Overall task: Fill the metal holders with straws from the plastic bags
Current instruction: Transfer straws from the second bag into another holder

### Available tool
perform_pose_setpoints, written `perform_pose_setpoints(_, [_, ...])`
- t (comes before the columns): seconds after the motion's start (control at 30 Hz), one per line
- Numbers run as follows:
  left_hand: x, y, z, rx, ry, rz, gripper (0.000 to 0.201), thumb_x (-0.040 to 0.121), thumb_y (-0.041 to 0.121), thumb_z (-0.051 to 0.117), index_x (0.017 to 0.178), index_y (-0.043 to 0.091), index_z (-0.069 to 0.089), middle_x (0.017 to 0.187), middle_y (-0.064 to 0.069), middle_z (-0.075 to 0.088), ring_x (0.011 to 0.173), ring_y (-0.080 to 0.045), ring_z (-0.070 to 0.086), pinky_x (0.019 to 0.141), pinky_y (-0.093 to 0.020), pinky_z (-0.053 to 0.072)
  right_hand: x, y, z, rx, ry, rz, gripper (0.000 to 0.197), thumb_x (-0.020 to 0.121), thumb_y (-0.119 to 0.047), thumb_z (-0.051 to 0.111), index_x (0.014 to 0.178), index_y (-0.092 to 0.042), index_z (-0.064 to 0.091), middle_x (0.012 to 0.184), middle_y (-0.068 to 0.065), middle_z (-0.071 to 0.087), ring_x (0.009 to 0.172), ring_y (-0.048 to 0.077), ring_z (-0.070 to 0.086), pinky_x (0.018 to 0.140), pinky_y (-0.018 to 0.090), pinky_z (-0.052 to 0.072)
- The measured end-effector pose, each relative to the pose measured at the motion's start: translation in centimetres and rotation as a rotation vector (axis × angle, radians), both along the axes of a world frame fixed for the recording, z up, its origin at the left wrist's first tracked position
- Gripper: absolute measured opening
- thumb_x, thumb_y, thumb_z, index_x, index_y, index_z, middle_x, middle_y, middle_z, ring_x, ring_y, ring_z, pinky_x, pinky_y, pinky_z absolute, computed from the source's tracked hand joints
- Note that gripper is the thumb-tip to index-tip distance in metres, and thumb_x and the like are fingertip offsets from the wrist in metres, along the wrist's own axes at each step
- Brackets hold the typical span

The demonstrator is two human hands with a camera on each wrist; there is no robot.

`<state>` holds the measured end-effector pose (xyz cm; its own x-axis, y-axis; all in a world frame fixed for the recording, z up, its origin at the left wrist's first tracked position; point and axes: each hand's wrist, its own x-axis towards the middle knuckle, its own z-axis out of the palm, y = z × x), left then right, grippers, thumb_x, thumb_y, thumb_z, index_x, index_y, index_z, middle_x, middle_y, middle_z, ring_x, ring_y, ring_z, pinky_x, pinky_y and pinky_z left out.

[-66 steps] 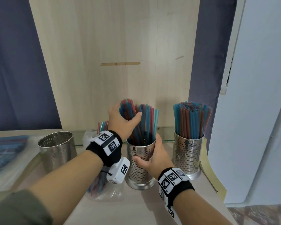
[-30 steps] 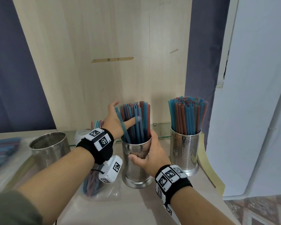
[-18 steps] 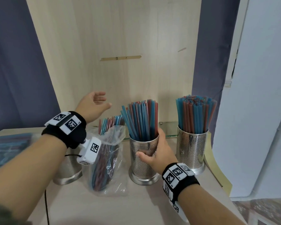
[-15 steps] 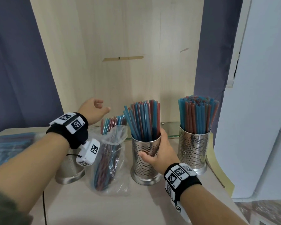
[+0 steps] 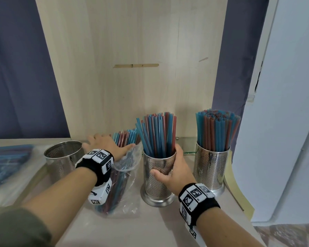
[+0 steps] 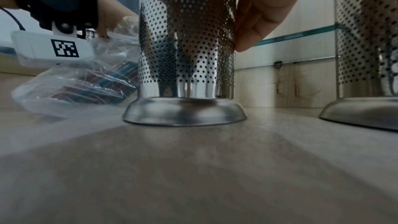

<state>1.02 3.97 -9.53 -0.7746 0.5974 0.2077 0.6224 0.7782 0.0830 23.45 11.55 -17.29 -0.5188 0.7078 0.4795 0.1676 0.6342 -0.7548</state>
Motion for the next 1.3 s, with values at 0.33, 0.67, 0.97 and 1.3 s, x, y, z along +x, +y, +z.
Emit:
perform_pose_setpoints(0.33, [-1.0, 0.9, -1.4, 0.287, -0.263, -0.100, 0.067, 0.054, 0.090, 0.055, 0.061, 0.024, 0.061, 0.073, -0.001, 0.058, 0.099, -0.032, 0.054, 0.088, -0.040, 0.044, 0.0, 0.1, -0.1, -0.004, 0.017, 0.012, 0.100, 0.064, -0.052, 0.083, 0.142, -0.042, 0.023, 0.131, -0.022, 0.052, 0.122, 0.000, 0.052, 0.103, 0.023, 0.045])
perform_pose_setpoints(0.67, [-1.5, 0.8, -0.4, 0.429, -0.381, -0.137, 0.046, 0.071, 0.063, 0.057, 0.067, 0.018, 0.065, 0.066, -0.006, 0.068, 0.082, -0.031, 0.064, 0.095, -0.039, 0.042, 0.1, 0.1, 0.0, -0.012, 0.029, 0.020, 0.098, 0.063, -0.052, 0.083, 0.141, -0.042, 0.024, 0.130, -0.021, 0.054, 0.122, 0.001, 0.053, 0.105, 0.028, 0.047])
perform_pose_setpoints(0.97, [-0.6, -0.4, 3.3, 0.727, -0.482, -0.191, 0.027, 0.087, 0.030, 0.065, 0.066, 0.014, 0.057, 0.069, -0.009, 0.059, 0.077, -0.032, 0.061, 0.070, -0.035, 0.047, 0.2, -0.1, 0.4, -0.006, 0.020, 0.025, 0.091, 0.063, -0.054, 0.082, 0.127, -0.058, 0.018, 0.129, -0.021, 0.053, 0.121, 0.001, 0.052, 0.105, 0.027, 0.045])
perform_pose_setpoints(1.3, [-1.6, -1.7, 8.0, 1.229, -0.555, -0.272, 0.017, 0.084, 0.015, 0.057, 0.073, 0.007, 0.067, 0.071, -0.004, 0.070, 0.066, -0.017, 0.066, 0.078, -0.033, 0.057, 0.1, 0.0, 0.1, -0.012, 0.008, 0.026, 0.098, 0.061, -0.059, 0.080, 0.139, -0.045, 0.022, 0.132, -0.018, 0.053, 0.123, 0.004, 0.052, 0.106, 0.031, 0.046])
